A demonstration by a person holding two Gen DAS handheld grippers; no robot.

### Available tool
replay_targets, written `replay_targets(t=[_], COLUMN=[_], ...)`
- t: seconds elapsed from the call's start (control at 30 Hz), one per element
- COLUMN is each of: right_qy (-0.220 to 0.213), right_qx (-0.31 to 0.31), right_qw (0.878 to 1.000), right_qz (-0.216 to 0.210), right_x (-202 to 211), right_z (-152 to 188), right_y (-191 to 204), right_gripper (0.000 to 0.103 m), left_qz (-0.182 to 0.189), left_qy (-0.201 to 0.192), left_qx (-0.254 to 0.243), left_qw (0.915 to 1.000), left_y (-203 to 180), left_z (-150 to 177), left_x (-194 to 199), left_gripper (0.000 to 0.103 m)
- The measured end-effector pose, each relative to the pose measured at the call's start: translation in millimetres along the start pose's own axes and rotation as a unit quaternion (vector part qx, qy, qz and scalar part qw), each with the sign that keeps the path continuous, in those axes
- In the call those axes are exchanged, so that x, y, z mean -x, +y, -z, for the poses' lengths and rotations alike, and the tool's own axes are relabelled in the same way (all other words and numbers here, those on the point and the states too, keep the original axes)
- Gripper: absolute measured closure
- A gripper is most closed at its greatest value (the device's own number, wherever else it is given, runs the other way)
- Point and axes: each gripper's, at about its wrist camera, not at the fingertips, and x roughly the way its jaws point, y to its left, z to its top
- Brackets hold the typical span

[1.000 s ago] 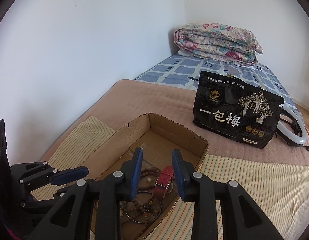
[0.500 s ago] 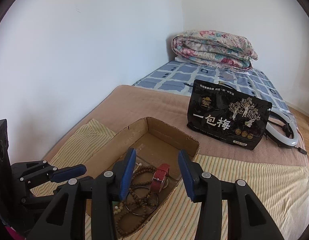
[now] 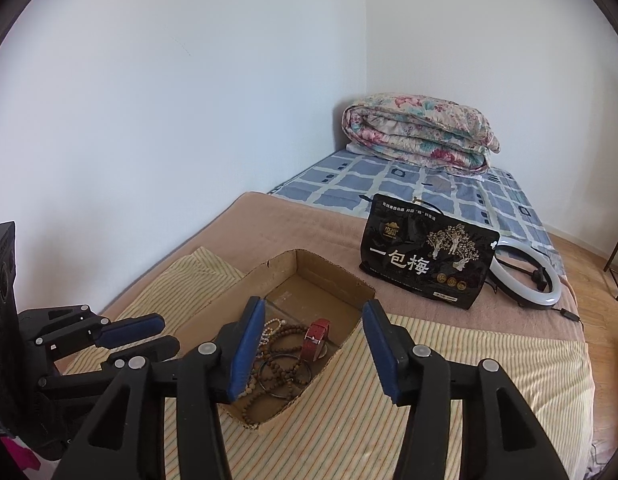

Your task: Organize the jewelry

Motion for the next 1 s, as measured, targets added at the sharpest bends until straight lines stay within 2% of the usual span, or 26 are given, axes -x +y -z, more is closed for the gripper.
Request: replay_targets(t=[0.07,0.1,0.13,0.17,0.23,0.3,0.37,0.43,0.5,0.6,0.7,0.77,1.0], right_qy=[-0.006,-0.009,-0.012,-0.015,-0.021,-0.025,-0.033,-0.041,-0.047,-0.054,-0.062,-0.069,-0.076], right_qx=[-0.001,-0.002,-0.001,-0.001,-0.002,-0.004,-0.006,-0.01,-0.014,-0.018,-0.024,-0.026,-0.027], right_qw=[1.0,1.0,1.0,1.0,1.0,1.0,0.999,0.999,0.999,0.998,0.997,0.997,0.996], right_qz=[-0.001,-0.001,0.0,0.001,0.001,0.001,0.002,0.005,0.01,0.02,0.026,0.032,0.046], right_x=[14,21,28,35,47,61,75,89,102,120,135,143,156], right_z=[3,5,7,8,13,17,22,26,31,38,44,47,56], right_y=[0,0,1,1,1,0,-1,-4,-7,-12,-18,-20,-22], right_gripper=[0.045,0.041,0.039,0.037,0.034,0.026,0.024,0.02,0.012,0.008,0.003,0.002,0.0], left_qz=[-0.002,-0.003,-0.004,-0.003,-0.005,-0.009,-0.014,-0.022,-0.025,-0.034,-0.041,-0.047,-0.071], left_qy=[-0.01,-0.015,-0.02,-0.027,-0.035,-0.036,-0.039,-0.044,-0.045,-0.048,-0.05,-0.053,-0.054], left_qx=[-0.005,-0.007,-0.009,-0.01,-0.01,-0.01,-0.012,-0.014,-0.016,-0.018,-0.014,-0.012,-0.01], left_qw=[0.9999,0.9999,0.9997,0.9996,0.9993,0.9993,0.9991,0.9987,0.9985,0.9981,0.9978,0.9974,0.996], left_y=[-8,-12,-16,-19,-27,-35,-43,-51,-58,-67,-74,-78,-86], left_z=[0,-1,-1,-1,0,0,2,4,5,7,8,10,15], left_x=[15,22,30,37,51,63,74,86,95,109,120,128,143], left_gripper=[0.084,0.079,0.065,0.055,0.054,0.051,0.033,0.022,0.02,0.019,0.01,0.005,0.001])
